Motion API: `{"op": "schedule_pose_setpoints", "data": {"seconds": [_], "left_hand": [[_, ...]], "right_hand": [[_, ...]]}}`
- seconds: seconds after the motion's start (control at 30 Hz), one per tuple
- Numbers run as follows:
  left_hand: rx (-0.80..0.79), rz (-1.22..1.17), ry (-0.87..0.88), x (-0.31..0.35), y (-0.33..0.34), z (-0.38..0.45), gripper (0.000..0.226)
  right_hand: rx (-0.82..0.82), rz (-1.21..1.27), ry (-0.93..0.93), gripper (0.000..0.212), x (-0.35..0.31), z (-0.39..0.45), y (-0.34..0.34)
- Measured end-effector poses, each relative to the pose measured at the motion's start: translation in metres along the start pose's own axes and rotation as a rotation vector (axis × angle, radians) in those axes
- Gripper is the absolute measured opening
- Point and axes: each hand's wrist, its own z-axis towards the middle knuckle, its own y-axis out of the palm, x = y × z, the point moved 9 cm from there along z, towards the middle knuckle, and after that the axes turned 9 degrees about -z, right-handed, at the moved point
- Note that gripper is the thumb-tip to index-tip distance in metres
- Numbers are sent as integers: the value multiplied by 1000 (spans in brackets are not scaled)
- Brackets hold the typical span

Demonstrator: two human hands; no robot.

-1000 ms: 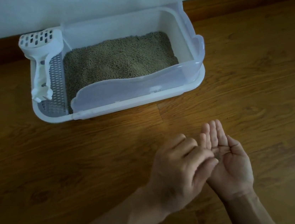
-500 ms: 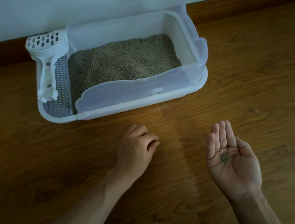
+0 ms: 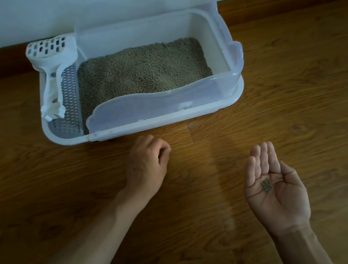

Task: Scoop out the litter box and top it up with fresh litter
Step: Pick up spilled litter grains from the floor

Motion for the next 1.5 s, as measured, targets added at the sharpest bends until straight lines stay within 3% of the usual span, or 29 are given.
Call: {"op": "schedule_pose_setpoints", "data": {"seconds": [0.27, 0.4, 0.6, 0.93, 1.07, 1.13, 1.2, 1.27, 1.33, 1.37, 1.43, 1.5], "left_hand": [[-42, 18, 114, 12, 12, 2, 5], [-112, 182, 264, 25, 19, 2, 9], [-110, 97, 90, 14, 12, 14, 8], [-154, 337, 308, 33, 29, 10, 10], [-273, 435, 280, 35, 36, 10, 11], [-288, 365, 232, 36, 30, 10, 12], [-181, 170, 197, 51, 12, 9, 14], [-31, -71, 237, 88, -10, -4, 17], [-20, -206, 317, 135, -15, -22, 17], [-45, -231, 364, 157, -11, -30, 14], [-64, -210, 432, 184, 3, -42, 14], [-31, -171, 465, 189, 16, -43, 26]], "right_hand": [[6, 28, 23, 46, 2, 0, -5], [28, 2, 12, 47, 0, -2, -7], [25, 3, 22, 46, 3, -1, -6], [12, 18, 21, 42, 1, 3, -12], [25, -6, 2, 47, -1, 2, -11], [28, -8, 8, 48, 0, 3, -12], [43, -2, 9, 48, 1, 5, -12], [29, 12, 12, 46, 2, 5, -7], [22, 17, 27, 36, 8, 4, -3], [16, 31, 56, 33, 13, 4, -2], [-71, 88, 181, 45, 31, 2, 5], [-118, 42, 259, 45, 40, -2, 9]]}}
